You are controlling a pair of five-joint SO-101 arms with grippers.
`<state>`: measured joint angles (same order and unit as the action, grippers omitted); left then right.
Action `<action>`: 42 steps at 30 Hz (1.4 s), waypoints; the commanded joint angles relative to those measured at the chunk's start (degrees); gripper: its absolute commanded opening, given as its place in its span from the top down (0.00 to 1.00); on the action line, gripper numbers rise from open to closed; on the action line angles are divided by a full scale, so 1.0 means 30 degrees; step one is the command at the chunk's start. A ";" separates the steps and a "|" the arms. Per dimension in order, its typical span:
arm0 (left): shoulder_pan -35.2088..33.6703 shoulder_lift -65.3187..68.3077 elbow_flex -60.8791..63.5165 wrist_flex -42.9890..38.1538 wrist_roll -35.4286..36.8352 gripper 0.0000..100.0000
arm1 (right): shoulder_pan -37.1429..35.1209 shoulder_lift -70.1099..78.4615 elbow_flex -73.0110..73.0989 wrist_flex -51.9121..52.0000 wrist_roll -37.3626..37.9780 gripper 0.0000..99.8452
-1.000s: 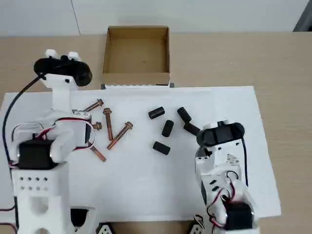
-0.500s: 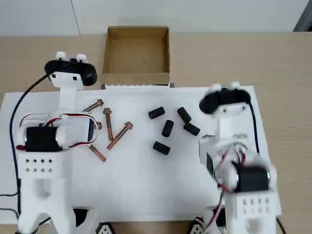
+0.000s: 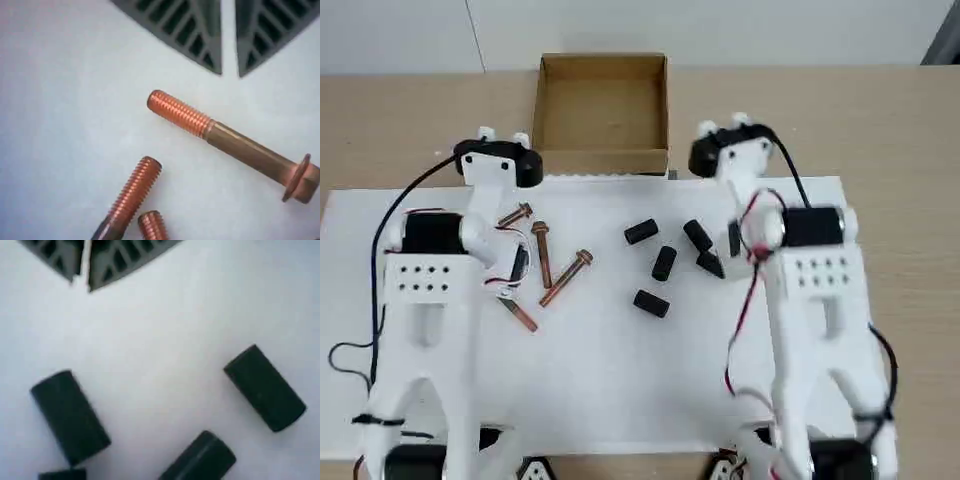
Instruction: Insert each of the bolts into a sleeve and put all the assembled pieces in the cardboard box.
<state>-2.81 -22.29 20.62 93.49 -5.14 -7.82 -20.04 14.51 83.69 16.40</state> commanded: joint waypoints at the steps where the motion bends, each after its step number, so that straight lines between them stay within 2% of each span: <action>1: -0.0117 0.0205 -0.0923 -0.0293 -0.0176 0.99 | -0.0103 0.2476 -0.2872 0.0161 0.1172 1.00; 7: -0.0117 0.0674 -0.0923 -0.0234 -0.0176 0.99 | -0.1245 0.6901 -0.6828 0.0952 0.1670 0.99; 13: -0.0117 0.0703 -0.0923 -0.0234 -0.0205 0.97 | -0.2652 1.1121 -1.0813 0.2828 0.1817 0.91; 21: -0.0117 0.0703 -0.0864 -0.0234 -0.0205 0.93 | -0.2535 1.5487 -1.4300 0.2828 0.2784 0.90; 33: -0.0088 0.0703 -0.0806 -0.0264 -0.0205 0.93 | -0.2007 1.9238 -1.6879 0.2681 0.3634 0.90; 42: -0.0029 0.0703 -0.0777 -0.0264 -0.0147 0.93 | -0.1392 1.9531 -1.7729 0.3385 0.4190 0.88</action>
<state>-2.81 -20.26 20.26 93.49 -5.67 -13.01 39.56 -36.40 92.84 28.35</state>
